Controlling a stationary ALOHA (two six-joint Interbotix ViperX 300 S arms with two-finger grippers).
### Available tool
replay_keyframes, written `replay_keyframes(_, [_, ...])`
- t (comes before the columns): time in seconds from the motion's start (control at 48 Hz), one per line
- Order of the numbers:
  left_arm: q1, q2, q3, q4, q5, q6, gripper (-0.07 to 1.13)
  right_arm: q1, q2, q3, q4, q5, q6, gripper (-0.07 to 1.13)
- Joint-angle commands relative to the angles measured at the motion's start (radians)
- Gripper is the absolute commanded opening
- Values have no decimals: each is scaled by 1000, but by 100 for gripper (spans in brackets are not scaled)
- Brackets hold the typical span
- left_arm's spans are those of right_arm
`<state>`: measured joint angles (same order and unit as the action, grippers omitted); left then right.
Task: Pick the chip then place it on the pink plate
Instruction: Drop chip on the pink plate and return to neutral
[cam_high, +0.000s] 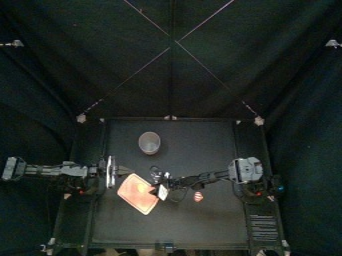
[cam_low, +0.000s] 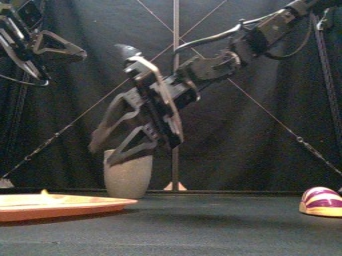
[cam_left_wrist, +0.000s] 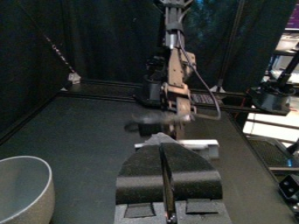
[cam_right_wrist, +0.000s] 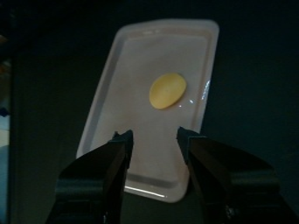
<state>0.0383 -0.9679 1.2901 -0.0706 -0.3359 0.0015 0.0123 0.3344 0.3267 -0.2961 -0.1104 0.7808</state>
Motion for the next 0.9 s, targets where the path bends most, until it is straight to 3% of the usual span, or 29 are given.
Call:
replay_keyframes(0.021, [2,2,-17,3,-3,2,-1,-49,-158,126,-28,-163,-6,83])
replay_keyframes(0.25, [2,2,-5,5,-3,2,-1,-137,-394,402,-95,-433,-32,83])
replay_keyframes(0.646, [2,3,31,0,-3,-3,-1,-276,-719,612,-167,-437,-40,83])
replay_keyframes(0.896, [-5,2,9,3,-23,-2,-1,-275,-811,658,-175,-439,-40,83])
